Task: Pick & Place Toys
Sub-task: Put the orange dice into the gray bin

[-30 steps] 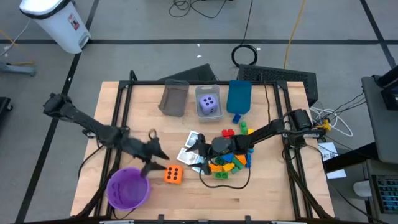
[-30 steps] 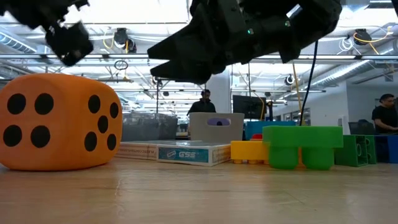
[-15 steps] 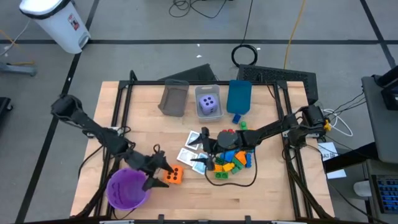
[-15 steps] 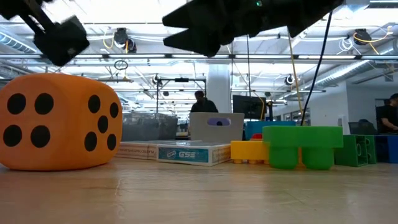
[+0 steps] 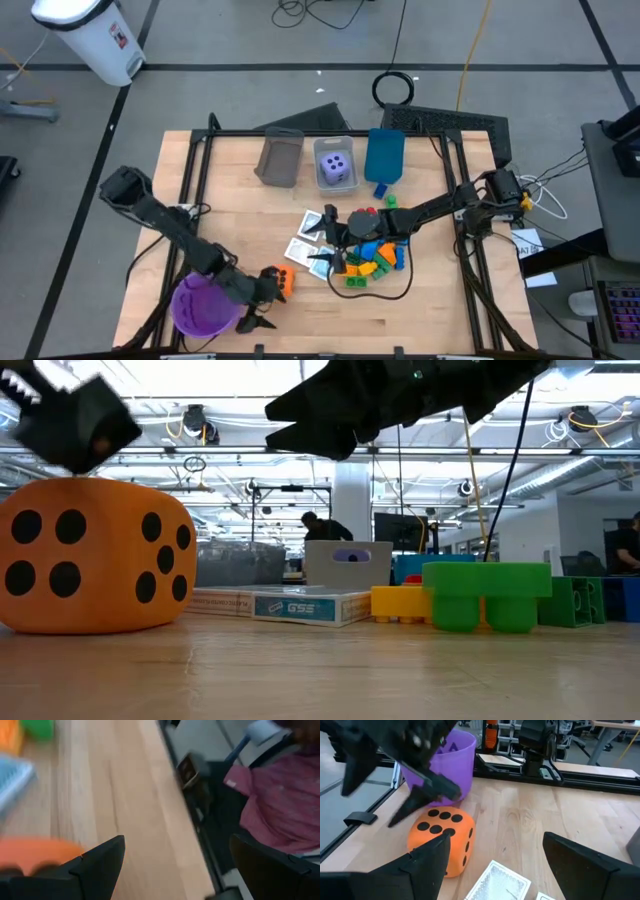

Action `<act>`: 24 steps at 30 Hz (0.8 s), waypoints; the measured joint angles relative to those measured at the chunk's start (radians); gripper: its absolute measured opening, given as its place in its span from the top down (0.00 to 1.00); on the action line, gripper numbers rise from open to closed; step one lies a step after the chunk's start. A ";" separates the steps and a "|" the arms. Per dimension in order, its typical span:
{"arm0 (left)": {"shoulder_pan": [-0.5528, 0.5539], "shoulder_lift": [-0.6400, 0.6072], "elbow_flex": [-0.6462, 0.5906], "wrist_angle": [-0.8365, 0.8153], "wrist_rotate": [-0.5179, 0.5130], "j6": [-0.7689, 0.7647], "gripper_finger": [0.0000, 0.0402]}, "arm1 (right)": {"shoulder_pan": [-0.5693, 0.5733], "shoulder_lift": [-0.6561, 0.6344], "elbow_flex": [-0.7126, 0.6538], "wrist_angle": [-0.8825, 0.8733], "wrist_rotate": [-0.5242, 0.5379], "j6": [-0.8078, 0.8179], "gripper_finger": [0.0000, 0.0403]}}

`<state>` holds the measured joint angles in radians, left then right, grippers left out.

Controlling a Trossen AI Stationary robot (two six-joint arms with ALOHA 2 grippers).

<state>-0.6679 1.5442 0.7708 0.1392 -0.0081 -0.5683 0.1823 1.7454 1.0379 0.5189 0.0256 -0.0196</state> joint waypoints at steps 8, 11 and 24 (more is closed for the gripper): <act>0.027 0.030 0.011 -0.128 -0.137 0.033 0.09 | 0.002 0.000 0.000 0.007 0.000 0.000 0.22; 0.041 0.024 0.009 -0.175 -0.220 0.082 0.09 | 0.003 0.000 0.000 0.007 -0.001 0.000 0.22; 0.220 -0.005 0.007 -0.195 -0.287 0.188 0.09 | -0.010 0.000 0.000 -0.011 0.005 -0.027 0.22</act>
<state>-0.4480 1.5394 0.7775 -0.0554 -0.2948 -0.3800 0.1724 1.7454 1.0378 0.5077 0.0303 -0.0465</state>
